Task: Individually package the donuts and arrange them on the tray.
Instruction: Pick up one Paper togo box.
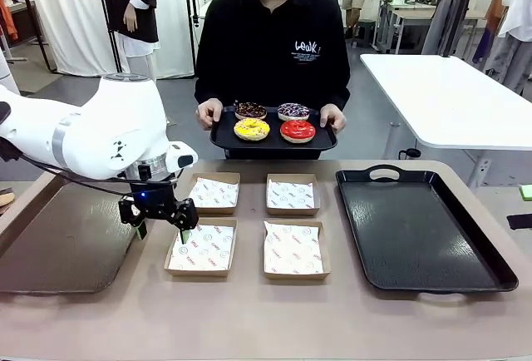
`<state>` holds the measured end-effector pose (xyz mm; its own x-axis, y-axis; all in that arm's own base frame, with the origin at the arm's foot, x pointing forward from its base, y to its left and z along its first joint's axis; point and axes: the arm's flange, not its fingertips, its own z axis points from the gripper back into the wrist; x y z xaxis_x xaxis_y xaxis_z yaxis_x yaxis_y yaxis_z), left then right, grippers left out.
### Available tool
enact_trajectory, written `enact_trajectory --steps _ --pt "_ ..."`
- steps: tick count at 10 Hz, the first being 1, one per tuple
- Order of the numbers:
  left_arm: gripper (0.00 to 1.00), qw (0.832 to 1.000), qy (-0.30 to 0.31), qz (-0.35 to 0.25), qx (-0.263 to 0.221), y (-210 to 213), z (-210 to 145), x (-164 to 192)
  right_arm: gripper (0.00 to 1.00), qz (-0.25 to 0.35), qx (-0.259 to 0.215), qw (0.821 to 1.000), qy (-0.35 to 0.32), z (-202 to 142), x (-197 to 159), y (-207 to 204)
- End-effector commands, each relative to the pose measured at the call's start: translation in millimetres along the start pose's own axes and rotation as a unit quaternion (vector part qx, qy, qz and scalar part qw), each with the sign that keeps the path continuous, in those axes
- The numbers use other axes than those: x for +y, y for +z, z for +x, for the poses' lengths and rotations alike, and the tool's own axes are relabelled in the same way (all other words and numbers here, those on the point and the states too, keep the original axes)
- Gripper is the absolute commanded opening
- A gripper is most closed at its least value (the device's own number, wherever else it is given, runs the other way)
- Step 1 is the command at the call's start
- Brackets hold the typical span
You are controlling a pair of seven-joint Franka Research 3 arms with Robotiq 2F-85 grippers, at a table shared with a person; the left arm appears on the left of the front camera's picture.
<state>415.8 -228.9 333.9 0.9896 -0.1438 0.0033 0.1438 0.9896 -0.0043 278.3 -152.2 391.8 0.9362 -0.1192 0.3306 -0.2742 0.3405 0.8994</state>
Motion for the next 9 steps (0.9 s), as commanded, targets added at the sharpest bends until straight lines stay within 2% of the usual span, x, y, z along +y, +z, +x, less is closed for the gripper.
enact_trajectory --steps 1,4,5,6,7,8,9 --pt "1.0 1.0 0.014 0.009 -0.018 -8.3 2.5 -10.3 1.0 0.011 -0.007 1.0 0.008 0.9 -1.7 -1.1" --pt "1.0 0.999 0.027 0.008 -0.033 -15.6 7.3 -12.9 1.0 0.011 -0.007 1.0 0.008 0.9 -1.7 -1.1" --pt "0.47 0.999 0.022 0.006 -0.034 -14.5 8.6 -13.9 1.0 0.011 -0.007 1.0 0.008 0.9 -1.7 -1.1" --pt "0.47 0.999 0.024 0.005 -0.035 -14.3 8.5 -14.5 1.0 0.011 -0.007 1.0 0.008 0.9 -1.7 -1.1" --pt "0.0 0.999 0.026 0.002 -0.036 -14.3 6.6 -15.1 1.0 0.011 -0.007 1.0 0.008 0.9 -1.7 -1.1" --pt "0.43 0.999 0.025 0.001 -0.036 -12.4 7.9 -15.0 1.0 0.011 -0.007 1.0 0.008 0.9 -1.7 -1.1" --pt "0.0 0.999 0.027 0.0 -0.036 -12.4 6.3 -15.3 1.0 0.011 -0.007 1.0 0.008 0.9 -1.7 -1.1"
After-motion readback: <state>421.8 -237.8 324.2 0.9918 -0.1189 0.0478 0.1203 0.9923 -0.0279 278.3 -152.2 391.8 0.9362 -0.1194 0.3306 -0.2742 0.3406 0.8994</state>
